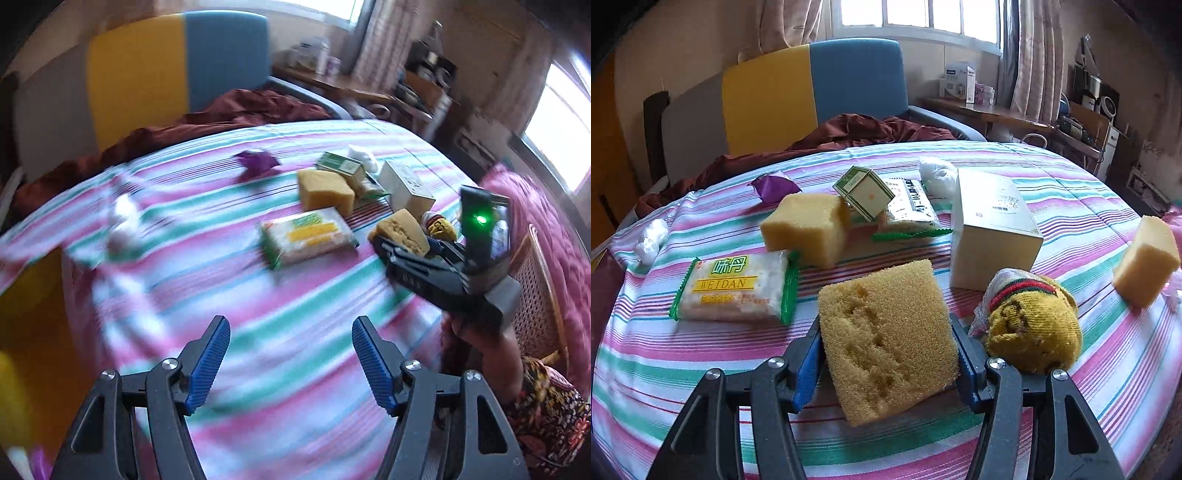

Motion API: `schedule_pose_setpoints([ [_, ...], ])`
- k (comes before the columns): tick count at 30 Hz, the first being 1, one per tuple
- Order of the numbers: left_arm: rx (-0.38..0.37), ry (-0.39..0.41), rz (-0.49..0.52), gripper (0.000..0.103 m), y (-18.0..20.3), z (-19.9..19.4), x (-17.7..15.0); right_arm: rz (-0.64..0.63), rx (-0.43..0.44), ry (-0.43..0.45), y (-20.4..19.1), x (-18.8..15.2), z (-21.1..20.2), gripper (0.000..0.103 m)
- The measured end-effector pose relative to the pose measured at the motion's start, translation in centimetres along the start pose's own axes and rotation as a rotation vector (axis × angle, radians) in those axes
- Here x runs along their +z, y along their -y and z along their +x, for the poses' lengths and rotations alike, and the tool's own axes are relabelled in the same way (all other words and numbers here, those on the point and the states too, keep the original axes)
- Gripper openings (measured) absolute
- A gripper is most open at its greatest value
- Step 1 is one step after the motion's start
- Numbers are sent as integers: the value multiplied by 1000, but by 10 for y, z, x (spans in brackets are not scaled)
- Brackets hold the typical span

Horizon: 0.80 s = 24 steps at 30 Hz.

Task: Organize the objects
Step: 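Grasp the WEIDAN cracker packet with the left tool while the right tool holds the sponge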

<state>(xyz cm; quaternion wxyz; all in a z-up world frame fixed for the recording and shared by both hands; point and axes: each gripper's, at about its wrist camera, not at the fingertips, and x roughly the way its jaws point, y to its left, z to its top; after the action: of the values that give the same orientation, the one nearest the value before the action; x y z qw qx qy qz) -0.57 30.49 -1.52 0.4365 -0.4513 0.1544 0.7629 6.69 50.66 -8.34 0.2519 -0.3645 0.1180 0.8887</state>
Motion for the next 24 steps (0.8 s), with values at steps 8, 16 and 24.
schedule_pose_setpoints([
  [8,-9,28,61,70,4,60,67,19,20,9,3,-1,2,61],
  [16,-35,-86,222,70,18,106,74,36,42,16,6,-3,2,61],
  [24,-153,-148,354,71,47,77,47,38,43,17,6,-3,2,61],
])
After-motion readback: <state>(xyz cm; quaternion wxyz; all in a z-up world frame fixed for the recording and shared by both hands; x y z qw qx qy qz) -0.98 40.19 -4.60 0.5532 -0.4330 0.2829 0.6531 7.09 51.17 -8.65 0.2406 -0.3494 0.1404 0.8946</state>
